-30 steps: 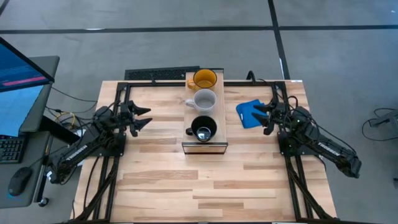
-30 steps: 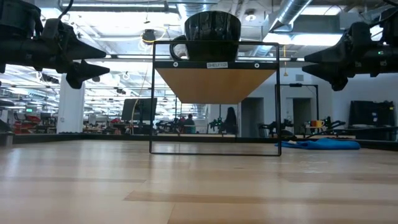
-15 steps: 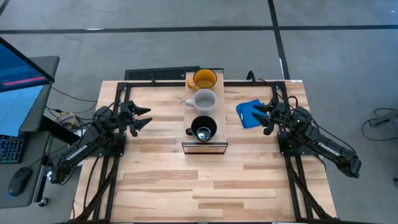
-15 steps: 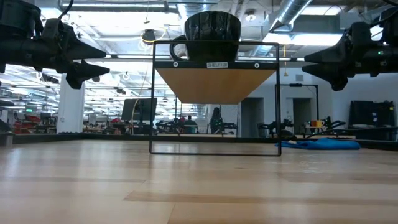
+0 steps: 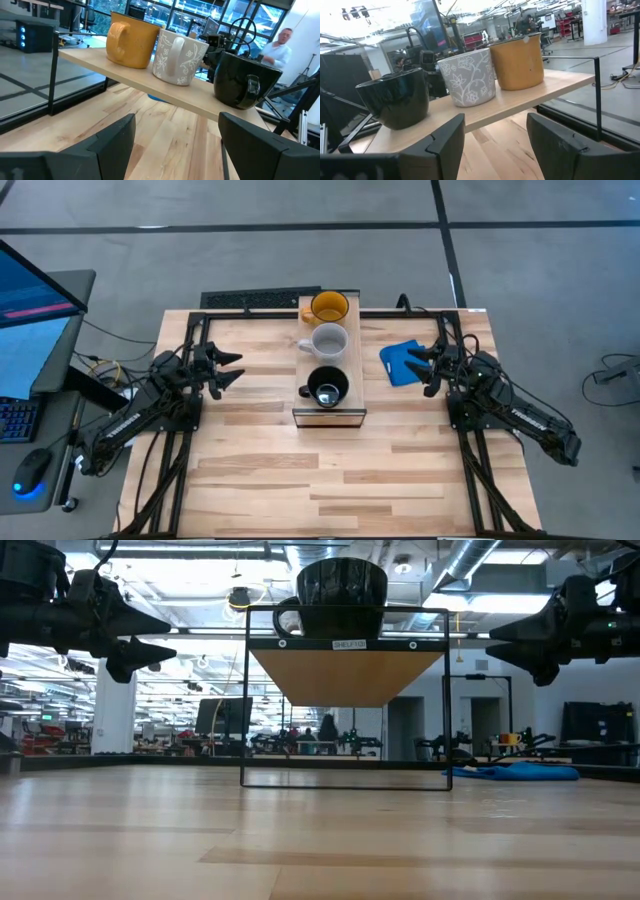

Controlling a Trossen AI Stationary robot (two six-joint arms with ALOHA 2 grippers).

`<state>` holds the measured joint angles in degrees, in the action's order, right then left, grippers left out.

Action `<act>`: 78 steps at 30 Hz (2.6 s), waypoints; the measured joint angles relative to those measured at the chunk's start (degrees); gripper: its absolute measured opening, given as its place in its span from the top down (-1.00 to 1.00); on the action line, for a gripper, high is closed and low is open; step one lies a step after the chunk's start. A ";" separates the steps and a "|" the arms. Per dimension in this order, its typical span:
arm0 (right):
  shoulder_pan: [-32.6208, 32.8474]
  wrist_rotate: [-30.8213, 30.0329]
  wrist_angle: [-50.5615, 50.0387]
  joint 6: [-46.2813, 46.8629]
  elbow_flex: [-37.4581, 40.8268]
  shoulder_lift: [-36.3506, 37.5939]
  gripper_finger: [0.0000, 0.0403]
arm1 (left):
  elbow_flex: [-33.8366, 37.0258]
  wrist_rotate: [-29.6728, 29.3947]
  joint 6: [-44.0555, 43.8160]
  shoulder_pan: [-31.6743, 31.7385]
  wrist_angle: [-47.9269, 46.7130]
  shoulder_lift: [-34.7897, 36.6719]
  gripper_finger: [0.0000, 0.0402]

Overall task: Stack small to large cups/mugs on shelf
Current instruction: Return to Home Position

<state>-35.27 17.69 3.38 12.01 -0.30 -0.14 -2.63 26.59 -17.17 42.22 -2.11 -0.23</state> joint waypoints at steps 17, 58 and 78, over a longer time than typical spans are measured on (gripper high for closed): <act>-0.02 0.00 0.00 -2.89 0.00 0.00 -0.17 | 0.02 0.00 0.00 0.00 0.00 0.00 -0.38; -0.02 0.02 0.00 -2.97 0.02 0.00 -0.17 | 0.04 0.00 0.00 -0.04 -0.01 -0.01 -0.38; -0.02 0.02 0.01 -2.95 0.01 -0.02 -0.17 | 0.04 -1.79 0.00 -2.95 0.00 -0.02 -0.38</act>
<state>-35.29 17.72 3.38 9.06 -0.28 -0.16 -2.59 24.80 -17.17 39.27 -2.11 -0.25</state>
